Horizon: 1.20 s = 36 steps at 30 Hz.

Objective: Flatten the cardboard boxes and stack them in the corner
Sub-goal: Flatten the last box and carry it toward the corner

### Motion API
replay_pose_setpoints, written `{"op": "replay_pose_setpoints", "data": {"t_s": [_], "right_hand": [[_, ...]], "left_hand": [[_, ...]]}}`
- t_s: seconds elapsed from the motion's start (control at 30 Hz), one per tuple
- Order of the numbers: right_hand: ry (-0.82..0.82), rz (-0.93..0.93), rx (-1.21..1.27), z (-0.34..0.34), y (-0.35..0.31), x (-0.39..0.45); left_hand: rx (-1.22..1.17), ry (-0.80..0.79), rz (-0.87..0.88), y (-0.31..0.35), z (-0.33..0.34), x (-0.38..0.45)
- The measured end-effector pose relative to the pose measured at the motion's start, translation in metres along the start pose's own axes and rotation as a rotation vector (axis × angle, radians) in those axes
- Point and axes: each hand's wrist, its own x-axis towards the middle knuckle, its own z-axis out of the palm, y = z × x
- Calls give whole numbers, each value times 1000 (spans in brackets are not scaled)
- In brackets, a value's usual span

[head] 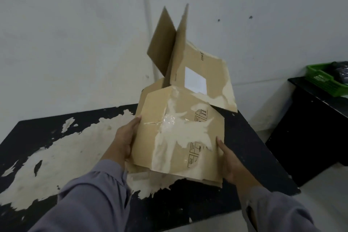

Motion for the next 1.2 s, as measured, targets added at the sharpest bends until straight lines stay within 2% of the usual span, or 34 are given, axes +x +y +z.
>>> {"op": "replay_pose_setpoints", "data": {"t_s": [0.07, 0.13, 0.2, 0.33, 0.5, 0.6, 0.7, 0.73, 0.8, 0.87, 0.93, 1.0, 1.07, 1.2], "right_hand": [[20, -31, -57, -6, -2, -10], [169, -116, -182, -15, -5, -17], [283, -221, -269, -24, -7, -20], [375, -283, -403, -41, 6, -14], [397, -308, -537, -45, 31, 1], [433, -329, -738, -42, 50, 8], [560, -316, -951, -31, 64, 10], [639, -352, -1064, -26, 69, 11], [714, -499, -1282, -15, 76, 16], [578, -691, -1385, 1, 83, 24], [372, -783, -1470, 19, 91, 33], [182, -786, -1587, 30, 104, 40], [65, -760, -1718, 28, 121, 44], [66, -755, -1746, 23, 128, 50]], "left_hand": [[-15, 46, -1, -14, -6, -8], [45, 126, 37, -29, -12, -16], [172, 204, 86, -46, -17, -21], [437, 340, 188, -86, -31, -27], [608, 334, 111, -139, -40, -26], [687, 357, 56, -168, -38, -26], [888, 394, -7, -183, -29, -30], [1016, 415, 4, -186, -24, -33], [1225, 382, 169, -193, -11, -33], [1338, 246, 416, -199, 5, -27], [1388, 95, 589, -206, 22, -14], [1421, -39, 628, -215, 40, -2], [1464, -88, 610, -228, 50, 4], [1446, -24, 645, -243, 50, 13]]}}
